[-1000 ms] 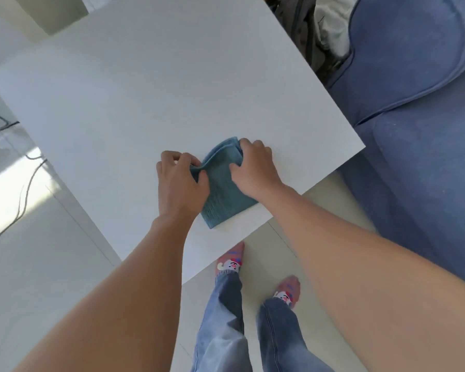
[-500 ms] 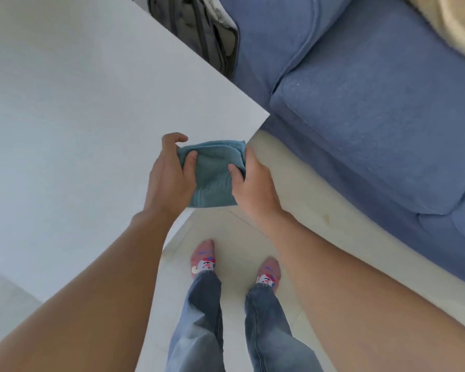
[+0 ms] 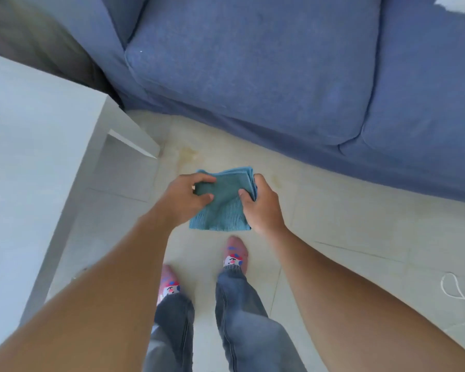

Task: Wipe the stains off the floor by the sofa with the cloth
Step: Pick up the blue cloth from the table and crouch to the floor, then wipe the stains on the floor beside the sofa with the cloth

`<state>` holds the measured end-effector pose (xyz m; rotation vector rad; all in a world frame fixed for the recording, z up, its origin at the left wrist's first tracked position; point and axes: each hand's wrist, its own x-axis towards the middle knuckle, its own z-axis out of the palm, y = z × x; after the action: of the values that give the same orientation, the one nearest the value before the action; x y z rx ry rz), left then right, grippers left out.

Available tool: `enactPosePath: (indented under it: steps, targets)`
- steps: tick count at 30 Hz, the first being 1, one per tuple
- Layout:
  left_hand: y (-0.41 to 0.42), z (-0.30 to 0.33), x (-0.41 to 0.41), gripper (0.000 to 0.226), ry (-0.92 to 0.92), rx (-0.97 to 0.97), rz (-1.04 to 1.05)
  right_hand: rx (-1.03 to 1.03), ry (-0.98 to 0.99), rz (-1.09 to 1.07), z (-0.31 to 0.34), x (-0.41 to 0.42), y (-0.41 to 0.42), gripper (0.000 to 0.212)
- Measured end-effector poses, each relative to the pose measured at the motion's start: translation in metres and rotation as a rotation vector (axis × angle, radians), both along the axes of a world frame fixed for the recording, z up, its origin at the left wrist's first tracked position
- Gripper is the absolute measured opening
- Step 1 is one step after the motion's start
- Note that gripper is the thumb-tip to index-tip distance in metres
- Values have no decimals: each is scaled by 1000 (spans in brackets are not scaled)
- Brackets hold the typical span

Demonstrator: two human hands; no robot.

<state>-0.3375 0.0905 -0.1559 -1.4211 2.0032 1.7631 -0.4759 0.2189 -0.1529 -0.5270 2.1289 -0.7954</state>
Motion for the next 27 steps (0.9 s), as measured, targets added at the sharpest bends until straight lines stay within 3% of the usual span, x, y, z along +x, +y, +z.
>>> enactPosePath:
  steps: [5, 8, 19, 23, 27]
  targets:
    - [49, -42, -52, 60, -58, -63, -262, 19, 34, -143, -48, -30, 62, 3]
    - [80, -101, -74, 71, -81, -104, -395, 31, 64, -165, -105, -47, 95, 5]
    - [146, -323, -92, 71, -77, -175, -613, 114, 132, -151, -332, -59, 168, 6]
    - [147, -378, -107, 72, -51, -225, -606, 84, 210, -212, -388, -66, 171, 5]
    - [153, -406, -116, 73, 12, -295, -616, 33, 290, -319, -418, -66, 171, 18]
